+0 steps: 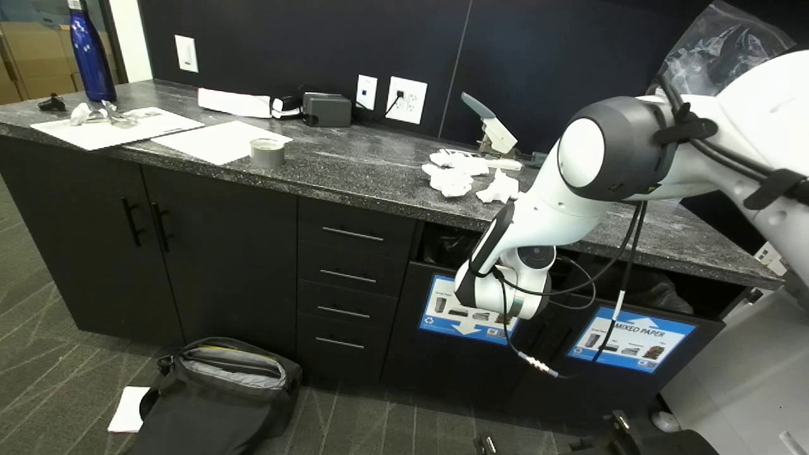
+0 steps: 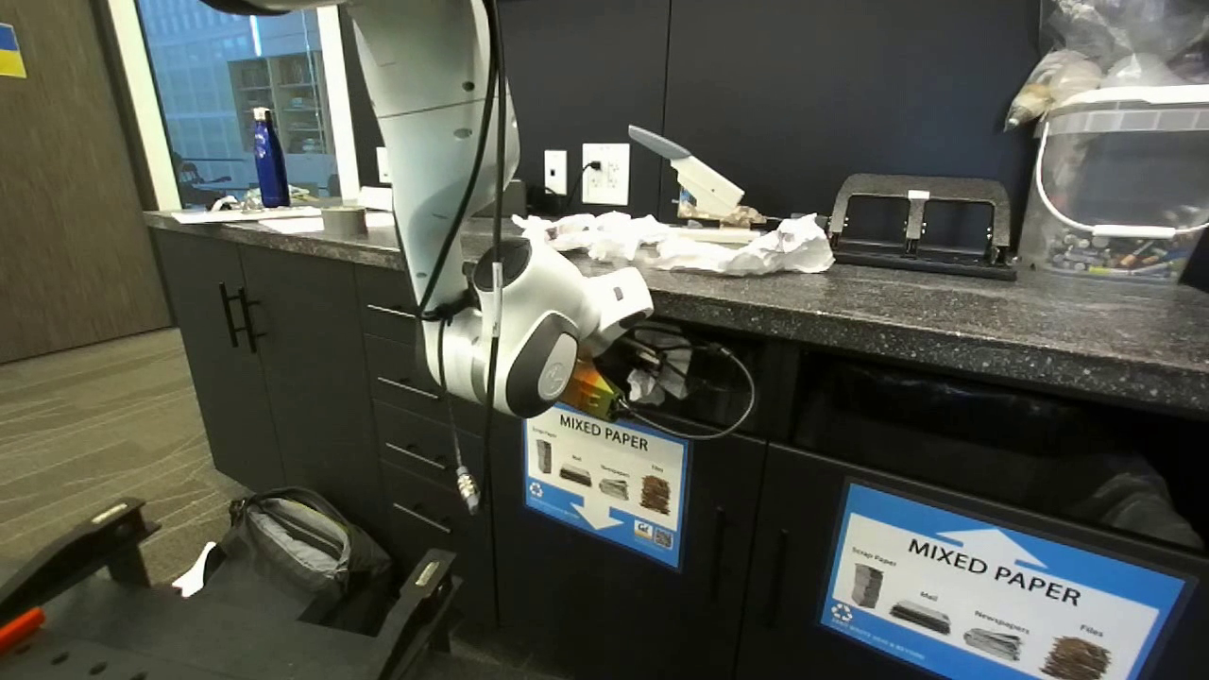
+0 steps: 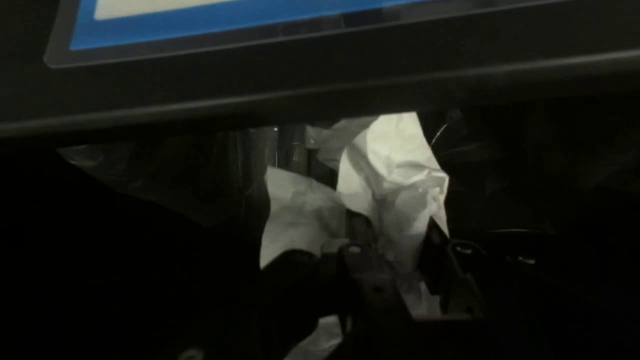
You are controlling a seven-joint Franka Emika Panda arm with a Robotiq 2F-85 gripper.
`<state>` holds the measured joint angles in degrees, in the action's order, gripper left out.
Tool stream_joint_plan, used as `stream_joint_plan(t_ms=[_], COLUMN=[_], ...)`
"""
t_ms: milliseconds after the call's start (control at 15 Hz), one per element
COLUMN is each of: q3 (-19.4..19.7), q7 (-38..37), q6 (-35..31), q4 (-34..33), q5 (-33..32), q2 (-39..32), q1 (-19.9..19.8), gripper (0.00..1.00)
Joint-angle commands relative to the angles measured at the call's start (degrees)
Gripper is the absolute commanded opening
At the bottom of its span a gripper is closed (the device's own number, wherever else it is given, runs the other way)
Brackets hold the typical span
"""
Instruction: Pick the papers on the counter and put them in the recycle bin
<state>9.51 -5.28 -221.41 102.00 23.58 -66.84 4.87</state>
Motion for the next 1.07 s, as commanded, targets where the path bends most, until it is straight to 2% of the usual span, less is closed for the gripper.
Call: stream_joint_plan(t_ms=[0,333,667,1000], q3=[0.32,0.52,-1.63,0.08], q7=[3.09,4.98,4.96,5.91], q6=[0.96,3.30,9.09,11.76], q4=[-5.20,-3.36,0.48,2.58], q5=[2.91,2.63,-3.52,-3.52], q2=[-2.62,-0.70,2.88,4.56], q1=[-0.17,0.08,-1.72,0.42], gripper=[0.61,0.98,1.00,1.00])
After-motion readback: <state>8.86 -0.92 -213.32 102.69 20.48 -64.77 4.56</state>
